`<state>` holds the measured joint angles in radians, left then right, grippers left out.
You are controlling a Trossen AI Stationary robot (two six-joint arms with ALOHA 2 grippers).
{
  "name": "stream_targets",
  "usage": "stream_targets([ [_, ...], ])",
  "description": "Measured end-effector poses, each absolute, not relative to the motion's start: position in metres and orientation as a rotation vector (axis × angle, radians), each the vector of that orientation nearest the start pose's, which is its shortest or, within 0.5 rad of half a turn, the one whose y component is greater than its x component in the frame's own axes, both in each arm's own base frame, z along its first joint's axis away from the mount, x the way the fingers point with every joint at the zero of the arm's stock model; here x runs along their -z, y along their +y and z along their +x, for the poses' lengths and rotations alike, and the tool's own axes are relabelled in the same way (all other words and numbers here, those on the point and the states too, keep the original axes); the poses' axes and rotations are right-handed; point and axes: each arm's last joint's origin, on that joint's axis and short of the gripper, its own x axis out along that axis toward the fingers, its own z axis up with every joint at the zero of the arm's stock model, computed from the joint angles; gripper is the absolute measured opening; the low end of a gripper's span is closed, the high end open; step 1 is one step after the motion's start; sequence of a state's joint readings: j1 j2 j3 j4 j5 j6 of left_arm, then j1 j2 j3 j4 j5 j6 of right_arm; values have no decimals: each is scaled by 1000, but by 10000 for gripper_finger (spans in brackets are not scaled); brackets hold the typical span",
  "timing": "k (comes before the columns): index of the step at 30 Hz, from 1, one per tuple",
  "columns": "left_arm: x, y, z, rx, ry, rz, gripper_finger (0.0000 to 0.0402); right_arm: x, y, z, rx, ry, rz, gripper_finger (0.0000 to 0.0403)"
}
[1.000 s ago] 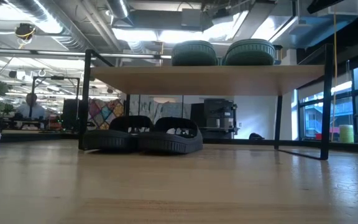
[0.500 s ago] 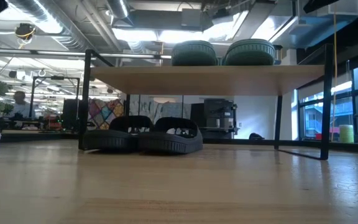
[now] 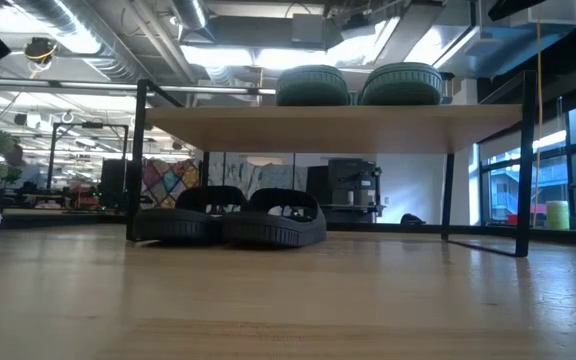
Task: Pick and place slides into the shelf
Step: Put the right pink slipper under the shelf
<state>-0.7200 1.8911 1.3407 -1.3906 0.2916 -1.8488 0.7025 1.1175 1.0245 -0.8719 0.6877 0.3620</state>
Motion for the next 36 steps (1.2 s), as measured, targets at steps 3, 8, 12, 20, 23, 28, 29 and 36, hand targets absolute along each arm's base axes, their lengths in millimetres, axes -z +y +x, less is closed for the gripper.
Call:
stream_targets([
  [3, -183, -211, 228, -1184, 1768, -696, 161, -304, 119, 168, 118, 722, -274, 89],
  [8, -171, -213, 229, -1205, 1796, -637, 161, -304, 119, 168, 118, 722, -274, 89],
  [12, -164, -213, 231, -1227, 1782, -617, 161, -304, 119, 168, 117, 722, -275, 89],
  [20, -163, -212, 233, -1221, 1750, -614, 161, -304, 119, 168, 118, 722, -274, 89],
  [23, -163, -212, 233, -1220, 1741, -611, 161, -304, 119, 168, 118, 722, -274, 89],
  [28, -162, -212, 234, -1215, 1717, -603, 161, -304, 119, 168, 118, 722, -276, 89],
  [29, -162, -212, 234, -1215, 1714, -602, 161, -304, 119, 168, 117, 722, -276, 89],
  [36, -163, -211, 234, -1218, 1703, -592, 157, -304, 119, 168, 117, 722, -277, 89],
])
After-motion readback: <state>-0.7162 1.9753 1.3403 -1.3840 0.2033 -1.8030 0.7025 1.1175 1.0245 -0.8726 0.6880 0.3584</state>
